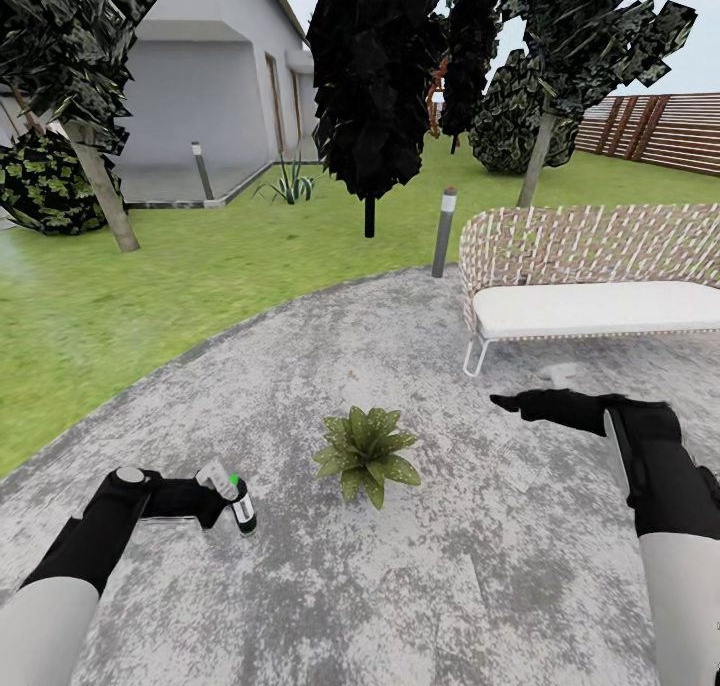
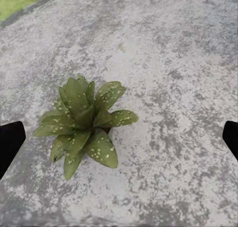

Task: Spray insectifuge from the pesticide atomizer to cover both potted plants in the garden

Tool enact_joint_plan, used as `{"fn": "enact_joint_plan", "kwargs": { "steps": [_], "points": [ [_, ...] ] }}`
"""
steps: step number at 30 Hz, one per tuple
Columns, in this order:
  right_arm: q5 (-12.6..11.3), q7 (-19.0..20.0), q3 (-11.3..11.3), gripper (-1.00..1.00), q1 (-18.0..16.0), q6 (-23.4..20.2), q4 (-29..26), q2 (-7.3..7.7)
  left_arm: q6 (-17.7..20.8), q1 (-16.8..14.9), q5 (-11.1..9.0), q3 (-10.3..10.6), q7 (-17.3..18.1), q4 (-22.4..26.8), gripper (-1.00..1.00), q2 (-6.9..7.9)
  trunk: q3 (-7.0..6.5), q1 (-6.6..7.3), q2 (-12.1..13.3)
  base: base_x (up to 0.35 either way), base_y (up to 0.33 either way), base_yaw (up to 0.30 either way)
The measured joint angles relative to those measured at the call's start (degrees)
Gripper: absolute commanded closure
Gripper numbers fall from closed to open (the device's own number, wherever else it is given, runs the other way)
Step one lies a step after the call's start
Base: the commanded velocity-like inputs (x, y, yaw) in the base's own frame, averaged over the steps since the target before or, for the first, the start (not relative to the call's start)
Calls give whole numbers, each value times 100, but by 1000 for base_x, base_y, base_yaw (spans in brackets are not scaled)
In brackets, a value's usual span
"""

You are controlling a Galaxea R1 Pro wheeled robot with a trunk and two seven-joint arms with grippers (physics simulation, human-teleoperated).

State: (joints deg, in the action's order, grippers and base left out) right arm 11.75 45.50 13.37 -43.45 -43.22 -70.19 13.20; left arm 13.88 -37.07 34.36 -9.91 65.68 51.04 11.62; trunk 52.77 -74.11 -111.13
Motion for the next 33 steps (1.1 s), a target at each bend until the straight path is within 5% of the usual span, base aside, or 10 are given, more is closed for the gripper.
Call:
{"fn": "enact_joint_plan", "kwargs": {
  "steps": [5, 9, 10, 12, 15, 17, 20, 29, 33],
  "points": [
    [7, 96, -1101, -100, -26, -33, 4, -16, 11, -4, 181, 42, 146, 414, 100, 0, 0, 0, 0, 0, 0, 0],
    [19, 109, -1317, -100, -65, -436, 2, -34, 1, -154, 857, 70, 594, 455, 100, -14, 0, 0, 0, 0, 0, 0],
    [11, 111, -1330, 100, -67, -483, 2, -36, -6, -254, 970, 73, 784, 459, 100, -22, 0, 0, 0, 0, 0, 0],
    [-6, 112, -1352, 100, -70, -543, 7, -38, -34, -470, 1126, 163, 1257, 467, 100, -35, 0, 0, 0, 0, 0, 0],
    [-29, 110, -1492, 100, -71, -569, 16, -42, -132, -583, 1194, 732, 1556, 466, 100, -43, 0, 0, 0, 0, 0, 0],
    [-37, 110, -1792, 100, -70, -571, 25, -53, -169, -599, 1215, 1186, 1611, 460, 100, -50, 0, 0, 0, 0, 0, 0],
    [-42, 111, -2254, 100, -71, -569, 28, -55, -178, -605, 1225, 1545, 1625, 453, 100, -50, 0, 0, 0, 0, 0, 0],
    [-430, 659, -2390, 100, -71, -536, 21, -112, -191, -606, 1212, 1652, 1618, 468, 100, -64, 0, 0, 0, 0, 0, 0],
    [-460, 733, -2398, 100, -71, -534, 20, -314, -643, -606, 1210, 1670, 1626, 468, 100, -310, 0, 0, 0, 0, 0, 0]
  ]
}}
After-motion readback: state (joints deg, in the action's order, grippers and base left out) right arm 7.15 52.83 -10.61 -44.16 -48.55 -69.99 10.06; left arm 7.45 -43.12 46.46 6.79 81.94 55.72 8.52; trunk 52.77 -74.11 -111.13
